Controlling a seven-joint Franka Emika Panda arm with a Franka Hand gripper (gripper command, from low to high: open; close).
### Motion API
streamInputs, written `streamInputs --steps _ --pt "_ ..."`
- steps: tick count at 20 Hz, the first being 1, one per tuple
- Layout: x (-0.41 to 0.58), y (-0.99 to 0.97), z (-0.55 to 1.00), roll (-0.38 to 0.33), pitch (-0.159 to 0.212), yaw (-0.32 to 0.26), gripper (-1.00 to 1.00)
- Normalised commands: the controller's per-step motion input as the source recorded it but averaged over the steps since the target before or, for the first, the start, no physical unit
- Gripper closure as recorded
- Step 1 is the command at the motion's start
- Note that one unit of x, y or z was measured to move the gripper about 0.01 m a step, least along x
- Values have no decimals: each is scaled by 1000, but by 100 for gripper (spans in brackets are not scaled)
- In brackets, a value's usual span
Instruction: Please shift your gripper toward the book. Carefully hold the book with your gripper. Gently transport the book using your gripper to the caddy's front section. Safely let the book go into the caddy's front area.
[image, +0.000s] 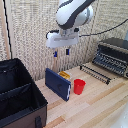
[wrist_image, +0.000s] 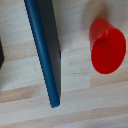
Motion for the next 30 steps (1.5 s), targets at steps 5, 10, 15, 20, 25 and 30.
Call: streamInputs --steps 5,10,15,20,25,30 --pt "-55 203 -350 -7 0 199 -100" --pt "-21 147 -343 0 3 224 -100" --pt "-29 120 -367 -1 26 168 -100" --pt "-15 118 -380 0 50 19 -100" --pt "23 203 -337 0 56 -3 -100" --pt "63 178 -203 0 40 -71 -100"
